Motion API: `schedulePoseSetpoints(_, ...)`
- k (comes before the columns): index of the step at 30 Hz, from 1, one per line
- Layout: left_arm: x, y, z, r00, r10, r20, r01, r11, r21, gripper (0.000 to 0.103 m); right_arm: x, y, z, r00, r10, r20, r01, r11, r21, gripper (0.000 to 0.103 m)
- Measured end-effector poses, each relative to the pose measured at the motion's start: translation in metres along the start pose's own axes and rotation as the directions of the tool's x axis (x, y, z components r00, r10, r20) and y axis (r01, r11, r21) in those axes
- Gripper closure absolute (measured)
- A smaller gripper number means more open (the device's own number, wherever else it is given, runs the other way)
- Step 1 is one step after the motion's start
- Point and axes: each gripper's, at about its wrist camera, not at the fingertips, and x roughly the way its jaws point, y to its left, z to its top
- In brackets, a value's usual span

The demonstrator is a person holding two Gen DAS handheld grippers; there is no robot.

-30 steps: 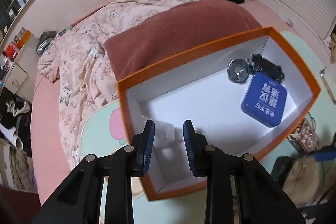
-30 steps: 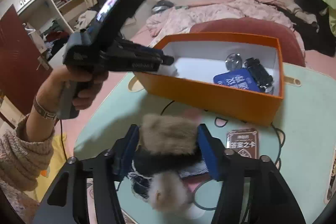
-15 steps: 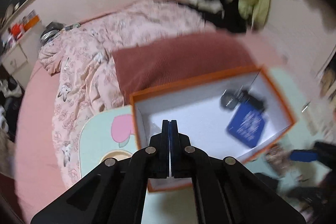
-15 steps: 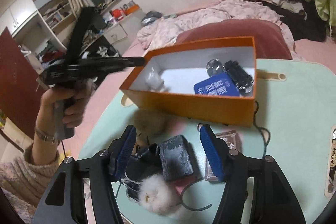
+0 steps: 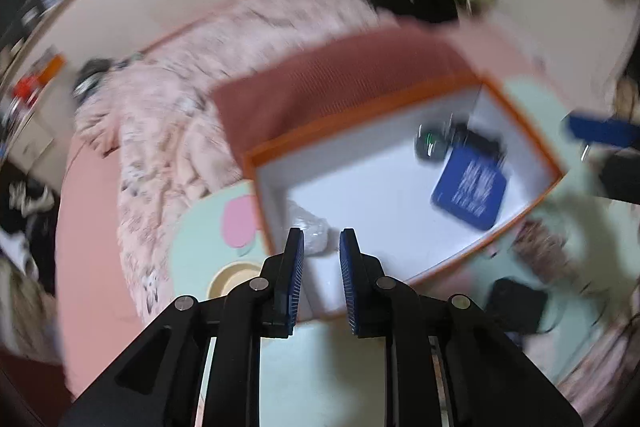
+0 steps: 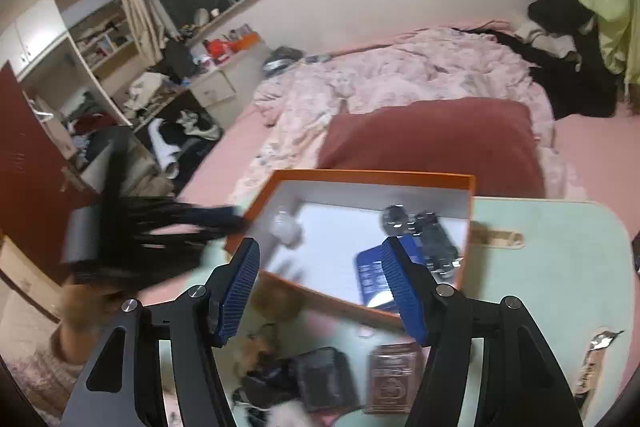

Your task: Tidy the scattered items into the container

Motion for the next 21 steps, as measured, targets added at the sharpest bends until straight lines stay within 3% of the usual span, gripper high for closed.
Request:
schedulePoseSetpoints(3,0.032,-0.008,0.010,0.995,0.058,-0.076,-0.053,0.996,0.066,0.084,0.004,0.001,-0.009,1.000,0.022,-0.018,-0.022,1.000,0.003,0.040)
schedulePoseSetpoints(6,0.044,-0.010,0.014,0.991,0.099,-0.093,-0.091,0.992,0.082,0.084,0.007,-0.002,-0.015,0.999,0.028,-0.040,-0.028,1.000,0.009,0.040)
schedulePoseSetpoints(10,0.045,-0.008,0.015,0.991,0.097,-0.096,-0.091,0.994,0.057,0.093,0.009,-0.007,-0.017,0.999,0.030,-0.039,-0.029,0.999,0.027,0.040)
schedulePoseSetpoints(13,0.036,0.003,0.012,0.997,0.020,-0.071,-0.020,1.000,-0.002,0.096,0.008,-0.009,-0.016,0.999,0.026,-0.032,-0.025,0.999,0.031,0.040)
schedulePoseSetpoints(16,0.008,0.018,0.005,0.997,-0.067,0.029,0.070,0.994,-0.088,0.101,0.005,-0.011,-0.011,0.999,0.017,-0.028,-0.016,0.999,0.033,0.040)
schedulePoseSetpoints(18,-0.023,0.028,-0.003,0.982,-0.141,0.124,0.158,0.977,-0.140,0.101,0.004,-0.013,-0.002,0.999,0.002,-0.032,-0.001,0.999,0.037,0.040)
schedulePoseSetpoints(21,-0.067,0.036,-0.024,0.941,-0.226,0.251,0.274,0.946,-0.175,0.101,0.013,-0.014,0.021,0.995,-0.059,-0.077,0.062,0.998,0.028,0.040)
